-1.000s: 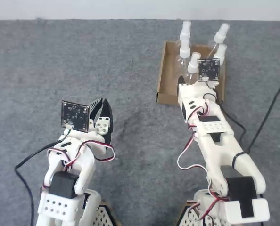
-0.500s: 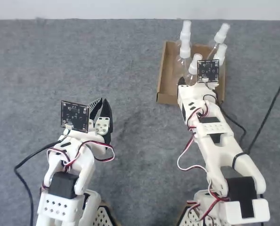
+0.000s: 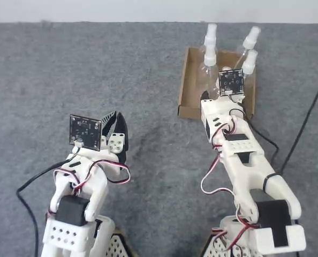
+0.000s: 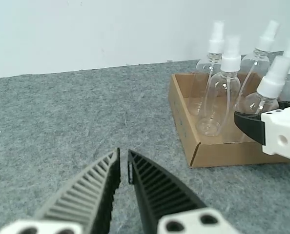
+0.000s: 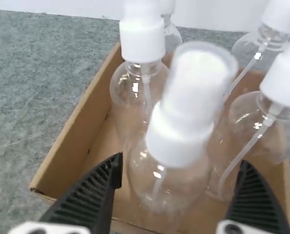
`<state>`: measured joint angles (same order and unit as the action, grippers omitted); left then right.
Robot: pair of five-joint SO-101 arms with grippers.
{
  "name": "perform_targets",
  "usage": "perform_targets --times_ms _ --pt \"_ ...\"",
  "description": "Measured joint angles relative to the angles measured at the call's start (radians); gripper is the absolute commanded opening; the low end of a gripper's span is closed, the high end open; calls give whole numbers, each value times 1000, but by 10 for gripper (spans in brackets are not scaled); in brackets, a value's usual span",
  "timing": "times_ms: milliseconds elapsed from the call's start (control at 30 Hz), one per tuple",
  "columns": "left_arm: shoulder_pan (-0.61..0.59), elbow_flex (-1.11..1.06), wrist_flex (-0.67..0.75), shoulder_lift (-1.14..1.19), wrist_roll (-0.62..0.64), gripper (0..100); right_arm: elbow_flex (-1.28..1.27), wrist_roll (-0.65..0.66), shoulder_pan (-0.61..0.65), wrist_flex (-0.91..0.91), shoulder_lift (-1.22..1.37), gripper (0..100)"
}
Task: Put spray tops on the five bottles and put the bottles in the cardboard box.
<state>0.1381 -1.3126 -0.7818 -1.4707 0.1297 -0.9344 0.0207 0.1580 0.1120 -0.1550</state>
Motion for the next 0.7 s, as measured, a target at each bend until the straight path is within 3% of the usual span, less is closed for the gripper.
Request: perform_targets --times_ms 133,433,700 --pt "0 0 0 0 0 15 0 0 2 -44 -75 291" --pt "0 0 0 0 0 17 15 0 3 -411 -420 285" --pt "-8 -15 -2 -114 0 17 -74 6 5 -747 -766 30"
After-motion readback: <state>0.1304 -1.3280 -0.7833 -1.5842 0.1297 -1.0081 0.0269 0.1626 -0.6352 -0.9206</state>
